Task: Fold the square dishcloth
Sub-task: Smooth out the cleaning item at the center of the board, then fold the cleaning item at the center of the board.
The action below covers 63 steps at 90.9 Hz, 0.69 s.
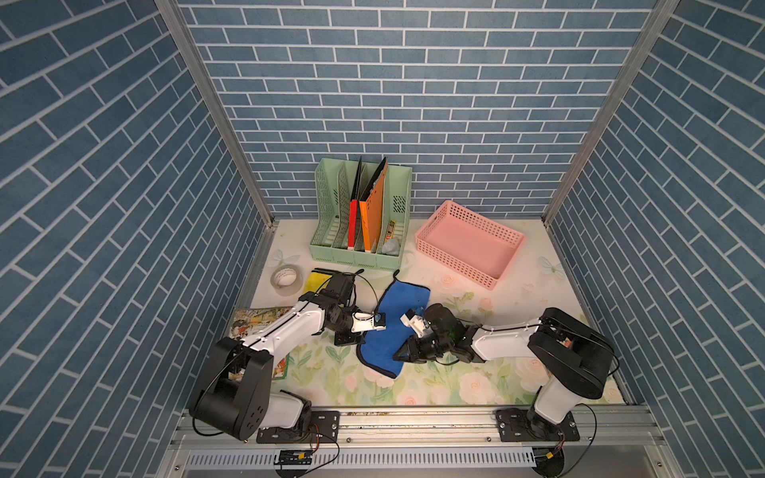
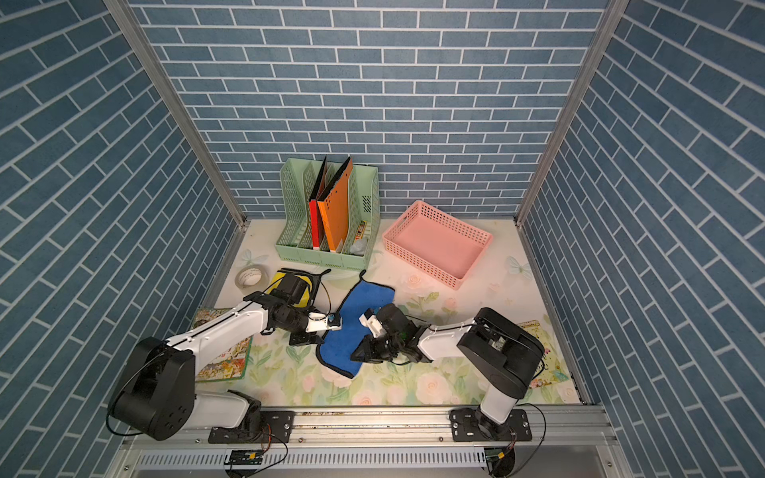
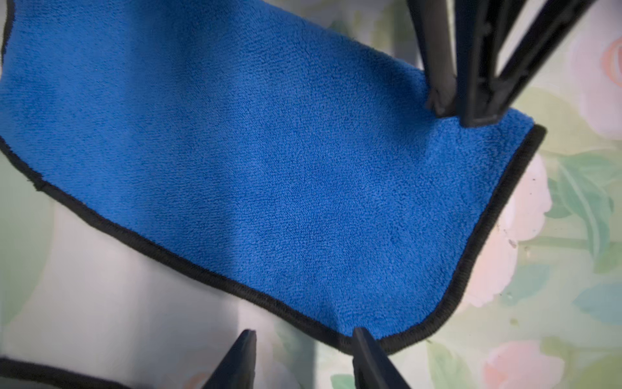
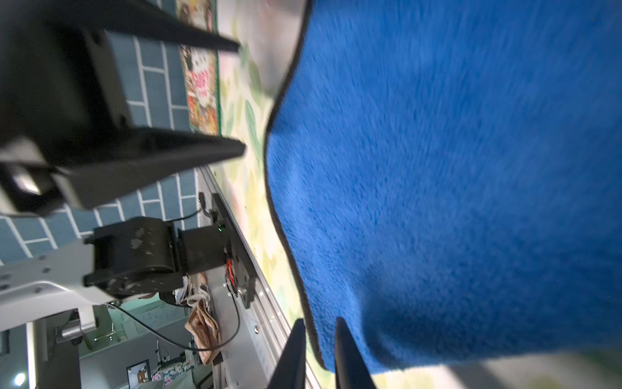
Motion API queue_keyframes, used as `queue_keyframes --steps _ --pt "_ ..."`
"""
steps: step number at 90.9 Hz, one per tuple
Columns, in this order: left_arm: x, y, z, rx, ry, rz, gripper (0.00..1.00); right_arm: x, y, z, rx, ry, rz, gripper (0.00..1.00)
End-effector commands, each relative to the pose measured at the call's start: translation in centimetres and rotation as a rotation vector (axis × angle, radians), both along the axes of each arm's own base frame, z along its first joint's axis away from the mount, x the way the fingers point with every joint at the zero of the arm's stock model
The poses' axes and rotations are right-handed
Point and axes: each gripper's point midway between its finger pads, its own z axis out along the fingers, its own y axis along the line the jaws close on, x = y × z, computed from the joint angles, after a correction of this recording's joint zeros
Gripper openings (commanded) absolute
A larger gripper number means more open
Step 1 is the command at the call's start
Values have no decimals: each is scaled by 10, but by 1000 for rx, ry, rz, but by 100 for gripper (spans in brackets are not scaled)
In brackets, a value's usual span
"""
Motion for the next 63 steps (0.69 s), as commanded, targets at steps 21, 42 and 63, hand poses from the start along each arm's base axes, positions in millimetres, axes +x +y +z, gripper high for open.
queue_keyframes --steps 21,42,63 --pt "-46 4 -20 187 -29 -326 54 63 -46 13 -181 -204 -32 25" --pt "-39 14 -38 266 -73 -389 53 57 -67 17 -196 -229 -96 28" --pt "-55 24 -51 314 -55 -427 54 59 -69 17 -203 -231 -115 30"
